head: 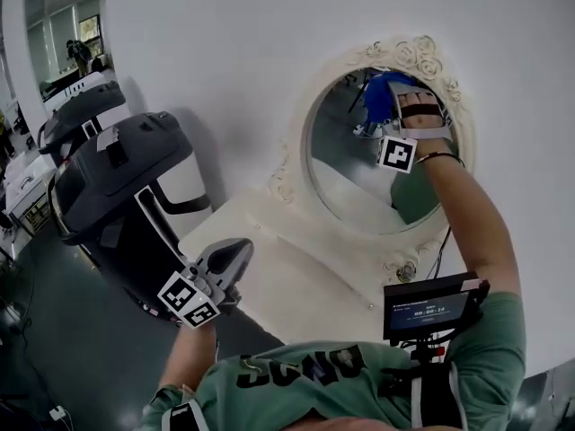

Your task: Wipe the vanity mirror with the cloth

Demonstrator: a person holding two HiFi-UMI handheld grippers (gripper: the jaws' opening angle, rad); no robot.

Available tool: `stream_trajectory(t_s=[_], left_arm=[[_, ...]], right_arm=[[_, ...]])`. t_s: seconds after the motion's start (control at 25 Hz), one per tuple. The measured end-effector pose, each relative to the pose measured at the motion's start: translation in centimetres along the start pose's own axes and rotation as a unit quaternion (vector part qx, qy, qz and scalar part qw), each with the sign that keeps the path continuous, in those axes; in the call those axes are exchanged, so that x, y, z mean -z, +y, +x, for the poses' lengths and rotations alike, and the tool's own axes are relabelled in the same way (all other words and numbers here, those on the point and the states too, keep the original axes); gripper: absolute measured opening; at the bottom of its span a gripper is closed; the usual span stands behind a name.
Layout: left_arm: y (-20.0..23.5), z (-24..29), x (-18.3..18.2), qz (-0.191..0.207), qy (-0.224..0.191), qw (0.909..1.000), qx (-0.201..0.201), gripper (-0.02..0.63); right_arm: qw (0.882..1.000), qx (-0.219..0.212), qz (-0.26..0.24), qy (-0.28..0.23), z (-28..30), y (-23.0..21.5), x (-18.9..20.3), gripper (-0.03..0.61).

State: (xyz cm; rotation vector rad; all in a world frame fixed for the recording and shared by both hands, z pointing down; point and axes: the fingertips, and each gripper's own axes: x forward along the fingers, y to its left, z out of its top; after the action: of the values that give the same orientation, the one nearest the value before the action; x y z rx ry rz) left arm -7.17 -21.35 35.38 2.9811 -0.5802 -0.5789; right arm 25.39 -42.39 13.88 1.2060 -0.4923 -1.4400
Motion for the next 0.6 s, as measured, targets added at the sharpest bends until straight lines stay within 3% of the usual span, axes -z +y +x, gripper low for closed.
stream_trajectory(t_s=[0.16,0.36,0.6], left_arm=[[-0.3,0.1,-0.7,0.002,-0.006,1.0,0.002,0.011],[-0.1,-0.6,-1.1,0.001,-0.006,1.0,-0.002,0.011],[0.6,0.2,-0.1,-0.009,-0.001,1.0,-0.004,0.011]], right_arm=[[0.999,0.005,-0.011,0.032,1.2,-1.3,2.4,0.046],[0.999,0.006,-0.012,0.048,1.3,-1.4,2.7,0.045],[0.999,0.019,0.015,0.04,1.2,-0.7,2.3,0.044]])
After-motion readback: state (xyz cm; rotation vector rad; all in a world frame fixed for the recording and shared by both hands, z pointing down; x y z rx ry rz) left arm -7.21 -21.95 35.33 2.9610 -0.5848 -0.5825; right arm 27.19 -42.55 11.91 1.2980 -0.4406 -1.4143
